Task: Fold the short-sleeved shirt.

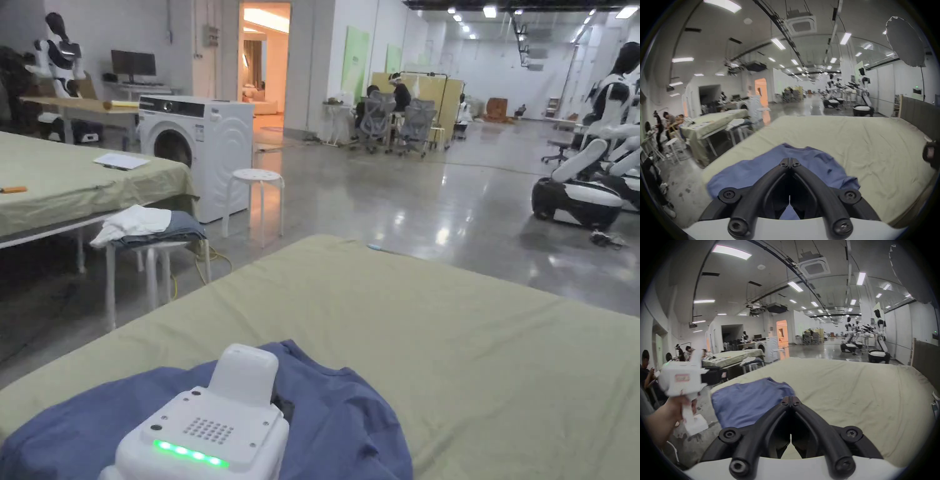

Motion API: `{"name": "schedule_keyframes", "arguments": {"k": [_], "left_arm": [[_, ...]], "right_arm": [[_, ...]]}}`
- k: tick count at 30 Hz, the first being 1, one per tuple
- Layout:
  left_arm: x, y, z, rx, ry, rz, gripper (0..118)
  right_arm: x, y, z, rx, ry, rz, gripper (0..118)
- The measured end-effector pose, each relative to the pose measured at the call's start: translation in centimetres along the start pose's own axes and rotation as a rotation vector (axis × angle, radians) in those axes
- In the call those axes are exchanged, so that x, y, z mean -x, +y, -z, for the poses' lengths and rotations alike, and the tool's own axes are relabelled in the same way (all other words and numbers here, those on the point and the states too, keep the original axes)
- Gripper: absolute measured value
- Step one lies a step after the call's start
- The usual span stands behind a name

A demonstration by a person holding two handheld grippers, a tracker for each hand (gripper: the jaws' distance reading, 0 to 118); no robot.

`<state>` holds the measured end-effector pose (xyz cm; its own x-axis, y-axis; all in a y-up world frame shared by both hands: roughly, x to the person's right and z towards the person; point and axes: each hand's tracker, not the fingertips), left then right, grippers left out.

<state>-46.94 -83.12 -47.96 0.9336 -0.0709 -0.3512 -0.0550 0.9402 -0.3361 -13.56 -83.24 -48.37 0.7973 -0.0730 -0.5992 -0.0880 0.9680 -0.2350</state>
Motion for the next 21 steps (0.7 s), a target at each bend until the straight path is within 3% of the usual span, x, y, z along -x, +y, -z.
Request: {"name": "schedule_keyframes", "arguments": {"k": [3, 6, 7, 9, 10, 12, 19, 21], "left_arm": [[-1.9, 1.2, 8.6, 0.134, -0.107, -0.043, 0], [-3.8, 1.6, 15.6, 0.243, -0.119, -0.095, 5], [-4.3, 1.3, 17.3, 0.287, -0.091, -0.068, 15], [-5.1, 0.6, 21.2, 0.399, -0.101, -0.067, 90], [-5.3, 0.2, 22.6, 0.46, -0.119, -0.086, 117], [-5.7, -0.9, 24.4, 0.536, -0.181, -0.162, 110], [-7.6, -4.7, 26.0, 0.646, -0.083, -0.068, 106], [-7.9, -4.4, 25.2, 0.588, -0.062, 0.004, 91]], "right_arm": [[-2.9, -0.4, 1.0, 0.018, -0.043, 0.015, 0], [-4.9, -0.9, 1.3, 0.032, -0.067, 0.011, 0], [-5.4, -1.1, 1.3, 0.038, -0.078, 0.012, 0], [-6.5, -1.5, 1.0, 0.055, -0.104, 0.015, 0], [-7.0, -1.7, 0.8, 0.062, -0.107, 0.021, 0], [-8.0, -2.0, 0.5, 0.071, -0.122, 0.035, 0], [-10.0, -2.8, -0.3, 0.079, -0.155, 0.06, 0], [-10.3, -2.8, -0.7, 0.084, -0.155, 0.06, 0]]}}
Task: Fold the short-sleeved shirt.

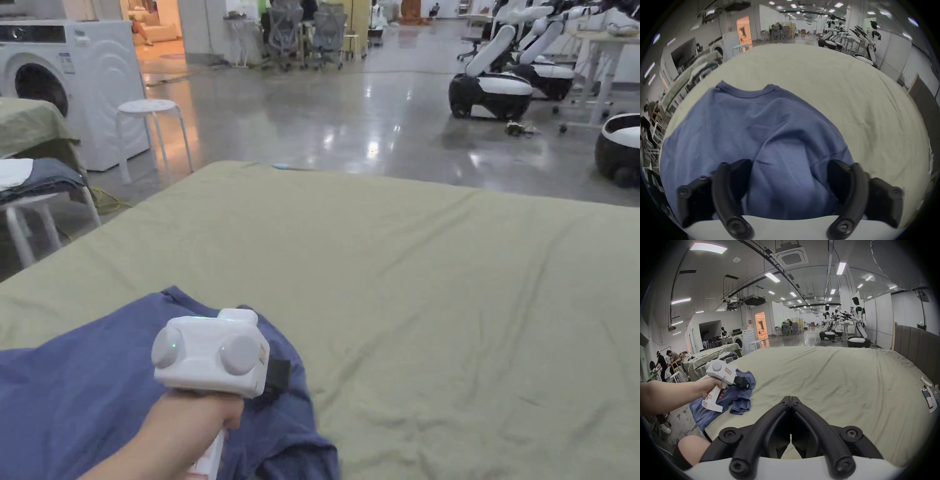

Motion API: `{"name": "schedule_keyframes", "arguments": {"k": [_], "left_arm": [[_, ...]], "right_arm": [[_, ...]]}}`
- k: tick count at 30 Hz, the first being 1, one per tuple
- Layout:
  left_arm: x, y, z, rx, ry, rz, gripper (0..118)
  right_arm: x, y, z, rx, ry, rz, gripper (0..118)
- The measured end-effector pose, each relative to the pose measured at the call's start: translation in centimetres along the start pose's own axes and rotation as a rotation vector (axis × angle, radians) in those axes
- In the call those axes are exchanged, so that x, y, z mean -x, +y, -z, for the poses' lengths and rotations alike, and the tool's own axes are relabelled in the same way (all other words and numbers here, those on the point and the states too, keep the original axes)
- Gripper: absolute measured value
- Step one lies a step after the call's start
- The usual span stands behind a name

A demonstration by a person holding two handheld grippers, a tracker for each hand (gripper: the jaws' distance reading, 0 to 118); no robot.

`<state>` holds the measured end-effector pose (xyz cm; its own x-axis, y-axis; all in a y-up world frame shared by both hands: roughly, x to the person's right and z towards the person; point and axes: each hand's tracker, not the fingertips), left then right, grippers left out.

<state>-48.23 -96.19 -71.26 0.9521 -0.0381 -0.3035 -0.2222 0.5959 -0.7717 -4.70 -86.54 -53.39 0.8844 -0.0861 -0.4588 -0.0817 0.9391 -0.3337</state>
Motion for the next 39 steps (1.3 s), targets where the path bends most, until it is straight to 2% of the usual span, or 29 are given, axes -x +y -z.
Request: {"name": "schedule_keyframes", "arguments": {"k": [1, 3, 4, 6, 7, 9, 13, 17, 21, 24, 27, 32, 35, 39], "left_arm": [[-0.1, 0.1, -0.5, -0.023, -0.029, 0.007, 76], [-0.2, 0.0, -1.6, -0.06, 0.034, 0.032, 16], [-0.1, 0.1, -1.8, -0.063, 0.062, 0.036, 3], [0.3, 0.3, -2.8, -0.033, -0.025, 0.02, 3], [0.2, 0.4, -3.5, -0.043, -0.016, 0.021, 3], [-0.4, 1.4, -6.1, -0.083, -0.069, 0.054, 3], [-3.1, 3.9, -14.6, -0.235, -0.17, 0.027, 3], [-10.1, 4.6, -22.5, -0.337, -0.316, 0.135, 3], [-21.0, 5.2, -26.9, -0.388, -0.465, 0.282, 3], [-30.0, 5.7, -28.6, -0.399, -0.595, 0.336, 3], [-38.9, 4.4, -28.8, -0.359, -0.703, 0.386, 3], [-50.9, -0.8, -25.1, -0.197, -0.72, 0.495, 3], [-55.2, -4.9, -21.2, -0.095, -0.676, 0.545, 3], [-56.8, -9.4, -17.3, -0.025, -0.655, 0.559, 3]], "right_arm": [[-0.2, 0.0, -0.2, -0.002, 0.002, -0.002, 0], [-0.7, 0.0, -0.6, -0.008, -0.003, -0.007, 0], [-0.9, 0.1, -0.8, -0.013, -0.003, -0.006, 0], [-1.4, 0.4, -1.5, -0.028, -0.007, -0.001, 0], [-1.7, 0.5, -1.9, -0.037, -0.008, 0.002, 0], [-2.3, 0.9, -3.1, -0.058, -0.01, 0.002, 0], [-3.9, 1.6, -5.5, -0.089, -0.047, -0.001, 0], [-6.0, 2.1, -8.8, -0.135, -0.083, 0.042, 0], [-8.3, 2.1, -12.8, -0.152, -0.136, 0.056, 0], [-10.1, 1.8, -16.6, -0.167, -0.229, 0.036, 0], [-12.2, 1.3, -20.3, -0.174, -0.319, 0.056, 0], [-15.3, 0.2, -25.2, -0.15, -0.454, 0.077, 0], [-16.2, -0.7, -26.7, -0.137, -0.491, 0.078, 0], [-17.2, -1.9, -27.2, -0.091, -0.504, 0.081, 0]]}}
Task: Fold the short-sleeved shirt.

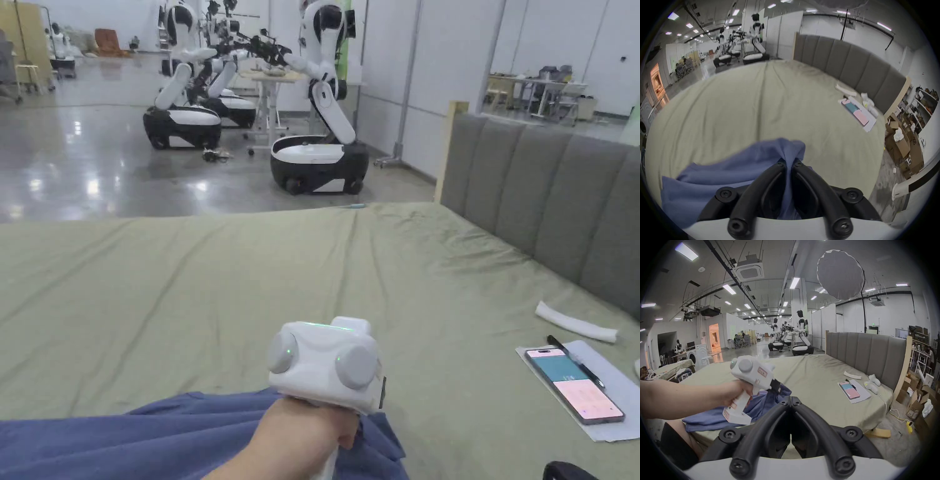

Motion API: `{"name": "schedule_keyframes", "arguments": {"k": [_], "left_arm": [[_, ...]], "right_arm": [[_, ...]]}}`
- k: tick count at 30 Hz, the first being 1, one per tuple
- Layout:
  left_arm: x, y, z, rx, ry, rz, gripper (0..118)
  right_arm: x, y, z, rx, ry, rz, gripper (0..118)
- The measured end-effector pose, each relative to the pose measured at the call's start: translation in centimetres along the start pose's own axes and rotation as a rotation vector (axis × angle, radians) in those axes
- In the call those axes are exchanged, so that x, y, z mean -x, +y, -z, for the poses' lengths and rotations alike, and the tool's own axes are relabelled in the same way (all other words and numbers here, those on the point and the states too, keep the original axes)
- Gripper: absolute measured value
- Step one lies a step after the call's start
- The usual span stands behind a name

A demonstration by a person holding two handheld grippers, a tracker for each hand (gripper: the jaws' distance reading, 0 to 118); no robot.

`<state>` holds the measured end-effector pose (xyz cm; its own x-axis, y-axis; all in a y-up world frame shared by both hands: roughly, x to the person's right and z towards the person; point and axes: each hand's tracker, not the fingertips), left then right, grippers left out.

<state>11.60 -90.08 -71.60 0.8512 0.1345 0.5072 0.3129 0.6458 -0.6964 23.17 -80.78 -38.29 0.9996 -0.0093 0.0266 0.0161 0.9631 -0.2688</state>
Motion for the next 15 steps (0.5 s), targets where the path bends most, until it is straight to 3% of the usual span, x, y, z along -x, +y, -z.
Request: {"name": "schedule_keyframes", "arguments": {"k": [1, 2, 3, 4, 5, 6, 11, 13, 15], "left_arm": [[0.2, -0.6, 0.5, 0.003, 0.008, -0.003, 4], [0.7, -1.1, 0.8, 0.007, 0.014, -0.02, 13], [1.2, -1.5, 0.9, 0.009, 0.002, -0.05, 33], [2.0, -1.7, 0.6, -0.01, -0.007, -0.099, 60], [2.7, -1.9, -0.1, -0.059, -0.013, -0.123, 100], [3.5, -2.0, -1.2, -0.11, -0.006, -0.124, 115], [7.9, -3.4, -11.4, -0.337, 0.041, -0.073, 117], [10.2, -5.8, -17.1, -0.438, 0.122, -0.057, 117], [12.8, -9.7, -23.5, -0.557, 0.207, -0.071, 103]], "right_arm": [[0.0, -0.3, 0.1, 0.007, -0.001, -0.004, 0], [-0.1, -0.6, 0.3, 0.014, 0.001, -0.006, 0], [0.0, -0.8, 0.6, 0.021, 0.003, -0.004, 0], [0.0, -1.0, 0.9, 0.027, 0.007, 0.001, 0], [0.2, -1.1, 1.2, 0.033, 0.015, 0.009, 0], [0.5, -1.2, 1.5, 0.035, 0.024, 0.016, 0], [3.3, -0.3, 2.9, 0.017, 0.102, -0.014, 0], [4.7, 0.0, 3.7, 0.006, 0.132, -0.024, 0], [6.4, 0.2, 4.7, -0.01, 0.167, -0.025, 0]]}}
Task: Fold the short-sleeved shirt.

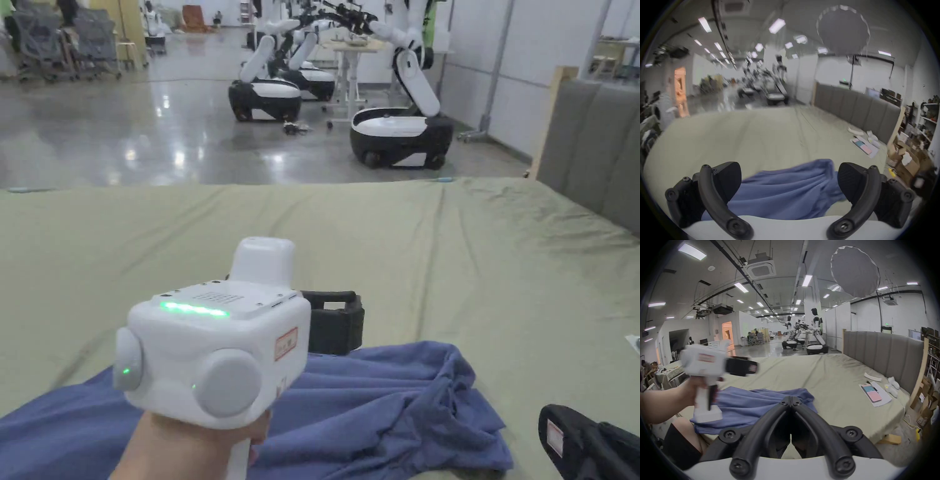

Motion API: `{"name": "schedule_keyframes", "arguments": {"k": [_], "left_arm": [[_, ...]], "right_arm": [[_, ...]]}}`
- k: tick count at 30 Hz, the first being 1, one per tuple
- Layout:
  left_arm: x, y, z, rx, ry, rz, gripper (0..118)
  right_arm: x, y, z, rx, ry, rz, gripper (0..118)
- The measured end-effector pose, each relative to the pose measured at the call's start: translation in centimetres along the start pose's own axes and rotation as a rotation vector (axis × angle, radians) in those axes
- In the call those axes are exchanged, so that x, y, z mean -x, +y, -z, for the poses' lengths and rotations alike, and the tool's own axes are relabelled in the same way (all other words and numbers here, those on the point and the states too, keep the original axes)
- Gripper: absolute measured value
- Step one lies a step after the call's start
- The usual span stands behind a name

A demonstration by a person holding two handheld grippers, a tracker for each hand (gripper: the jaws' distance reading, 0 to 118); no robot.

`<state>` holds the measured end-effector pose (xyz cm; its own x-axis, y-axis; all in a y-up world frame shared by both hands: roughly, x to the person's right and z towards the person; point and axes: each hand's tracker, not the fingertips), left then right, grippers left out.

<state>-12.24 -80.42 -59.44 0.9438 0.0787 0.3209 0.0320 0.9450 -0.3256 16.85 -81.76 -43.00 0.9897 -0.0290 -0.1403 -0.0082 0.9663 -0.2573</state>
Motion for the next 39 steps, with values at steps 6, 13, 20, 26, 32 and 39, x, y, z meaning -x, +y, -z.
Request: {"name": "schedule_keyframes", "arguments": {"k": [6, 13, 20, 26, 32, 39], "left_arm": [[10.7, -4.6, -14.9, -0.021, 0.36, -0.041, 16], [17.1, -12.1, -23.1, 0.094, 0.528, -0.254, 0], [21.9, -14.0, -21.1, 0.13, 0.536, -0.29, 11], [27.9, -13.1, -12.9, 0.208, 0.544, -0.306, 115], [33.1, -14.9, -5.6, 0.378, 0.58, -0.271, 100], [30.9, -15.6, -3.5, 0.465, 0.487, -0.262, 6]], "right_arm": [[5.7, 0.6, 3.6, -0.011, 0.137, -0.02, 0], [12.4, 0.8, 6.1, -0.01, 0.263, -0.03, 0], [16.4, 0.4, 7.1, 0.016, 0.321, -0.105, 0], [16.1, 0.2, 7.8, 0.032, 0.274, -0.147, 0], [14.8, 0.1, 8.6, 0.057, 0.234, -0.15, 0], [12.9, 0.5, 8.7, 0.042, 0.203, -0.125, 0]]}}
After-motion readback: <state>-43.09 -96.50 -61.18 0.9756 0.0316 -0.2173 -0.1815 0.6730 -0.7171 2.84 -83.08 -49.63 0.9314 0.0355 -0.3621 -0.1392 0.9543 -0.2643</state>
